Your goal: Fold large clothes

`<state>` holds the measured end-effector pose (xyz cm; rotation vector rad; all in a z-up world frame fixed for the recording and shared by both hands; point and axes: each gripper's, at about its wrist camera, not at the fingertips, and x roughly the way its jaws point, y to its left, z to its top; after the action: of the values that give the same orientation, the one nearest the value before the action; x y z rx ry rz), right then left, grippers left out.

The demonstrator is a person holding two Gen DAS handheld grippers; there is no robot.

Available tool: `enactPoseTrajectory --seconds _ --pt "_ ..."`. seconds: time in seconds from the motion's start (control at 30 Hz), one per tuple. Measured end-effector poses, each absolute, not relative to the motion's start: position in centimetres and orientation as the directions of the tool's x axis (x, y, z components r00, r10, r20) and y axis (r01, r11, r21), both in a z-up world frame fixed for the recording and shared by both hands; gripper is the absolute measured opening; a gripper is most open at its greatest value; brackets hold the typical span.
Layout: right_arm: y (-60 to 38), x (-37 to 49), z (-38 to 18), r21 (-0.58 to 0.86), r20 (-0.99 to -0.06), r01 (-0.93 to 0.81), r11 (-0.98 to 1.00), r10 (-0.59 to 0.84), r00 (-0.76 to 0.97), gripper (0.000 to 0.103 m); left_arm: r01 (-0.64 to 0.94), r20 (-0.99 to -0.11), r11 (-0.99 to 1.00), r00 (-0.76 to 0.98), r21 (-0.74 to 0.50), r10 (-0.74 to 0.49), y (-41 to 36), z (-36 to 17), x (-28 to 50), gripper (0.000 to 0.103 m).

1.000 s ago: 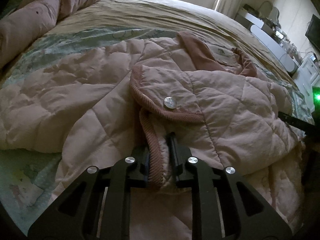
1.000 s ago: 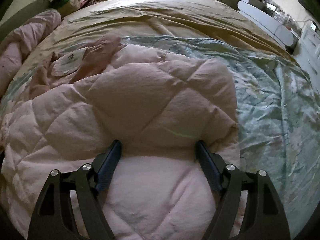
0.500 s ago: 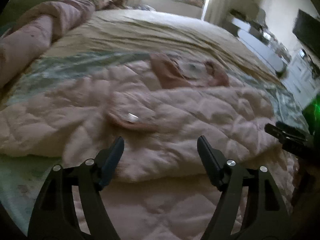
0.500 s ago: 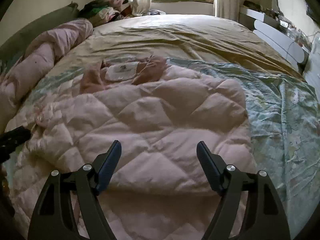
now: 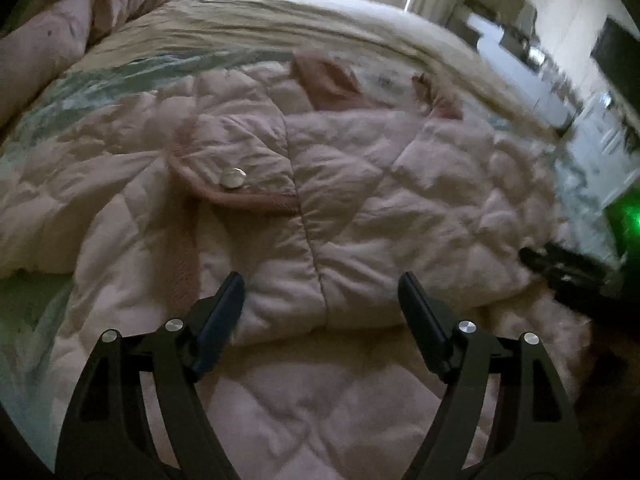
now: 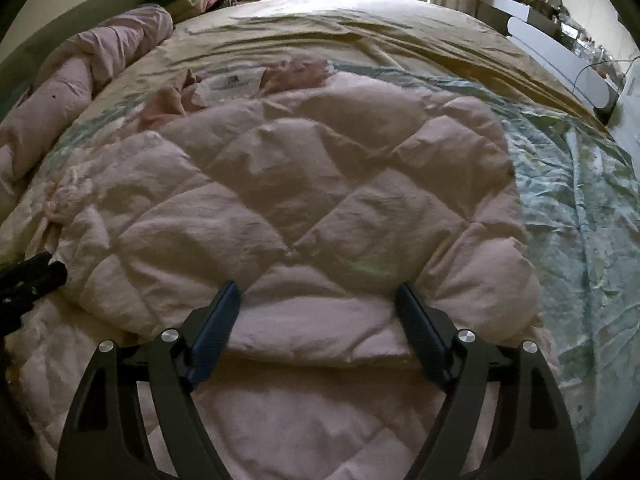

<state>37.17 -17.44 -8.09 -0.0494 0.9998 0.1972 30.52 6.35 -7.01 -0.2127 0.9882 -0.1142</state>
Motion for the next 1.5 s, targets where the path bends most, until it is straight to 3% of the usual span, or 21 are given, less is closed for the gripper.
enactPoseTrajectory --seconds 0.07,0.13,0.3,0.77,1.5 --pt "-17.6 36.1 -6.8 0.098 -0.813 -0.191 0.977 0.19 0.551 0.08 -0.007 -0.8 0.975 0.573 -0.222 -0.178 6.7 -5.9 29.8 0.087" --pt "-17.5 35.2 -5.6 0.115 -0.785 -0.201 0.973 0.213 0.581 0.089 -0.028 -0.786 0.979 0.6 -0.204 -0.147 7.2 -4.6 28.8 0.093" --pt "-16.3 33.2 -2.6 0.141 -0.733 -0.239 0.961 0.264 0.627 0.097 -0.066 -0.767 0.981 0.634 -0.185 -0.102 8.6 -2.9 26.9 0.094" --pt "-8.2 30.7 2.2 0.143 -0.666 -0.368 0.919 0.364 0.651 0.098 -0.191 -0.746 0.968 0.665 -0.161 0.007 16.0 -1.4 22.7 0.094" --pt "6.4 28.2 3.7 0.099 -0.647 -0.551 0.829 0.474 0.597 0.098 -0.34 -0.737 0.931 0.662 -0.131 0.138 26.3 -2.1 18.9 0.094"
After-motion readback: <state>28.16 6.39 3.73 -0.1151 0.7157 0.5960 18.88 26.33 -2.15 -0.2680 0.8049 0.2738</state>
